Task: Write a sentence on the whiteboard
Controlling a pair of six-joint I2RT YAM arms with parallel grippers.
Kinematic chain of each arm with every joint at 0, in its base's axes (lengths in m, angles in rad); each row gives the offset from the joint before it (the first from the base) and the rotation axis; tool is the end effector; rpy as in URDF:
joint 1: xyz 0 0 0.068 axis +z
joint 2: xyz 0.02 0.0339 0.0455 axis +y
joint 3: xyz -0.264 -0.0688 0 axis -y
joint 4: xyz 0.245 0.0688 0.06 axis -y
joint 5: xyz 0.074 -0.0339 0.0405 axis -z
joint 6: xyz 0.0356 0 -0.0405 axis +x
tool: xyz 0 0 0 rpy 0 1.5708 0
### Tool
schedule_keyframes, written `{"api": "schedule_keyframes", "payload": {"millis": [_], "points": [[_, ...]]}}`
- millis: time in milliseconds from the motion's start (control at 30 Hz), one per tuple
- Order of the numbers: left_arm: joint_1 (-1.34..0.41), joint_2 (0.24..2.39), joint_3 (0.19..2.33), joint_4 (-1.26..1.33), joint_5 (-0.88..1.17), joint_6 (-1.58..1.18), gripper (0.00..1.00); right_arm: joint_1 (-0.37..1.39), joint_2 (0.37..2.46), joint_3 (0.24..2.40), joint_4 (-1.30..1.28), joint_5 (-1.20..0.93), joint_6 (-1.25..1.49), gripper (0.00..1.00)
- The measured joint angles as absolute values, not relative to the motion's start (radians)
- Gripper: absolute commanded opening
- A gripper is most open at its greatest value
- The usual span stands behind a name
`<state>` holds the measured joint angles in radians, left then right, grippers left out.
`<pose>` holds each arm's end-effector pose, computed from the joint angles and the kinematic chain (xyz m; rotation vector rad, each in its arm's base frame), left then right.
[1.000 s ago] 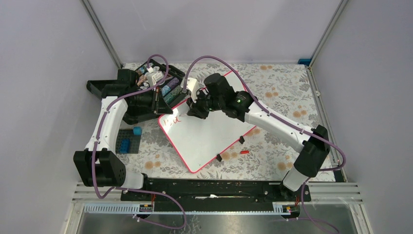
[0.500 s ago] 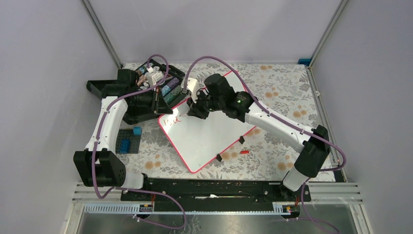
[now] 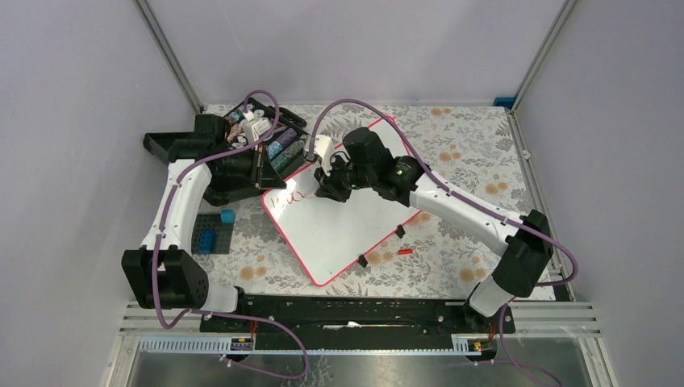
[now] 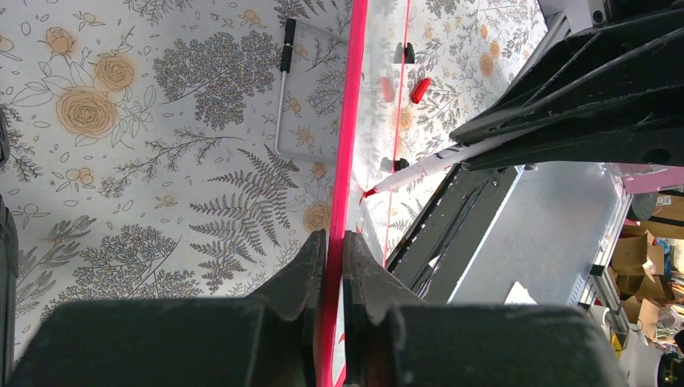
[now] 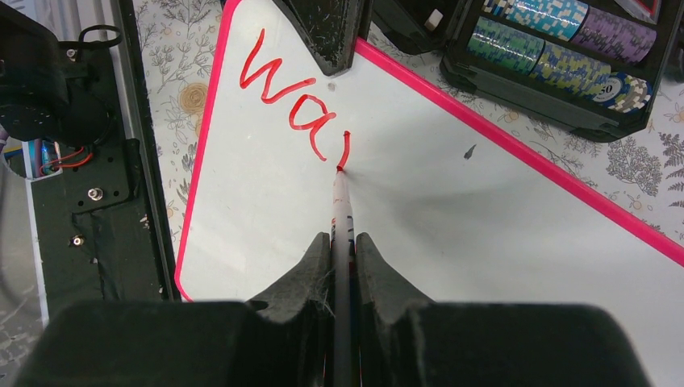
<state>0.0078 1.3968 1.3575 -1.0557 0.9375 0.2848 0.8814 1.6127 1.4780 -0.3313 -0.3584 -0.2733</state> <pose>0.2652 -0.0266 0.3393 0.6061 2.2722 -1.0868 0.2307 0.2995 0.3556 -1.3259 1.6112 0.7411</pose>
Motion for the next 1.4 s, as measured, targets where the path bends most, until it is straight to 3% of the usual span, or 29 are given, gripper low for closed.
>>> {"api": "schedule_keyframes", "payload": {"millis": [1400], "points": [[-0.023, 1.379, 1.357, -1.053, 0.919, 0.289, 0.00, 0.823, 1.613, 1.540, -0.376, -0.428, -0.250, 0.00]]}}
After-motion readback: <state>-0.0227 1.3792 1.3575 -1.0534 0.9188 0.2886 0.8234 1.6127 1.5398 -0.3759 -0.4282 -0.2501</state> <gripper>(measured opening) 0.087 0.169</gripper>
